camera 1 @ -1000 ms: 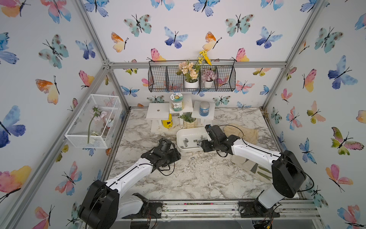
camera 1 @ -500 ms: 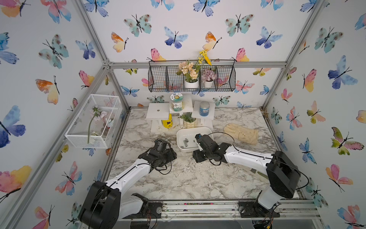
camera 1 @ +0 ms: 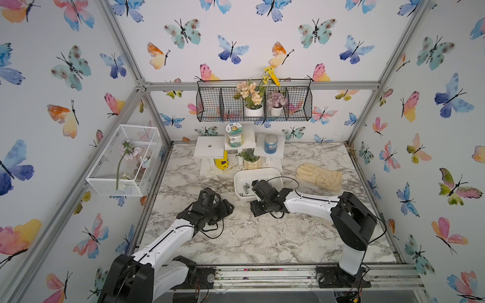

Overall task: Put the socket on the desktop into the storage box
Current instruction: Pick up the socket head from the center of the board.

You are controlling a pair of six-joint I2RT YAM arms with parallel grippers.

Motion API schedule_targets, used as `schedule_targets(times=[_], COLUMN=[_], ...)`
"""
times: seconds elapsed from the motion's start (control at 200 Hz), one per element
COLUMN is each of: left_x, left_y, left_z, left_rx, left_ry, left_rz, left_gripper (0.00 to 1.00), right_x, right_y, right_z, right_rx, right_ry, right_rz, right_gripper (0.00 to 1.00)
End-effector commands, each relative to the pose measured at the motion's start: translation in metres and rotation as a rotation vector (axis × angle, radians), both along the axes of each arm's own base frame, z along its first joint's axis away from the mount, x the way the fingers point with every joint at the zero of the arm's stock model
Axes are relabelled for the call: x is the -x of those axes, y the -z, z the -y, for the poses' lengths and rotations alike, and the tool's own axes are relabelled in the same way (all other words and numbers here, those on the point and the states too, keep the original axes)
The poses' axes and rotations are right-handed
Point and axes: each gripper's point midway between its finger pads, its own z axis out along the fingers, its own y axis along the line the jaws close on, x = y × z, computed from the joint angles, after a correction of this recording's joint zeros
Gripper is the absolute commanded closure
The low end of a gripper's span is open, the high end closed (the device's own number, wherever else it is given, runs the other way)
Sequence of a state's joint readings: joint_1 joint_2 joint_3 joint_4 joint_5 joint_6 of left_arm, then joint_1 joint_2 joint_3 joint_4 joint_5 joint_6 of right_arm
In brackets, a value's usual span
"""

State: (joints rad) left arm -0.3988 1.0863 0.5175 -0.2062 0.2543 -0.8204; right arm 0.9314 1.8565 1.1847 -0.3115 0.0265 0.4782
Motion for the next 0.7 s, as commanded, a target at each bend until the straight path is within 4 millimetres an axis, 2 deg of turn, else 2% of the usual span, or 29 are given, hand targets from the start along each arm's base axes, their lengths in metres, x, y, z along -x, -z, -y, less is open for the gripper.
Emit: schedule_targets(times=[0.0, 0.425, 0.696], left_x=[0.000, 0.002, 0.002], left_y=[-0.006, -0.002, -0.002], left_z=[0.003, 0.003, 0.002], left_rx=[0.035, 0.038, 0.036], left_ry=[0.010, 0.004, 0.001], left_rz=[0.012, 0.003, 0.005], left_gripper=[0.27, 0.27, 0.27], right_x=[0.000, 0.001, -0.001], right_y=[0.005, 0.026, 0.028], right_z=[-0.003, -0.008, -0.008], right_rx=[0.026, 0.064, 0.076], right_ry=[0.002, -0.003, 0.006], right_rz=[-0.006, -0.023, -0.017], right_gripper=[0.40, 0.48, 0.50])
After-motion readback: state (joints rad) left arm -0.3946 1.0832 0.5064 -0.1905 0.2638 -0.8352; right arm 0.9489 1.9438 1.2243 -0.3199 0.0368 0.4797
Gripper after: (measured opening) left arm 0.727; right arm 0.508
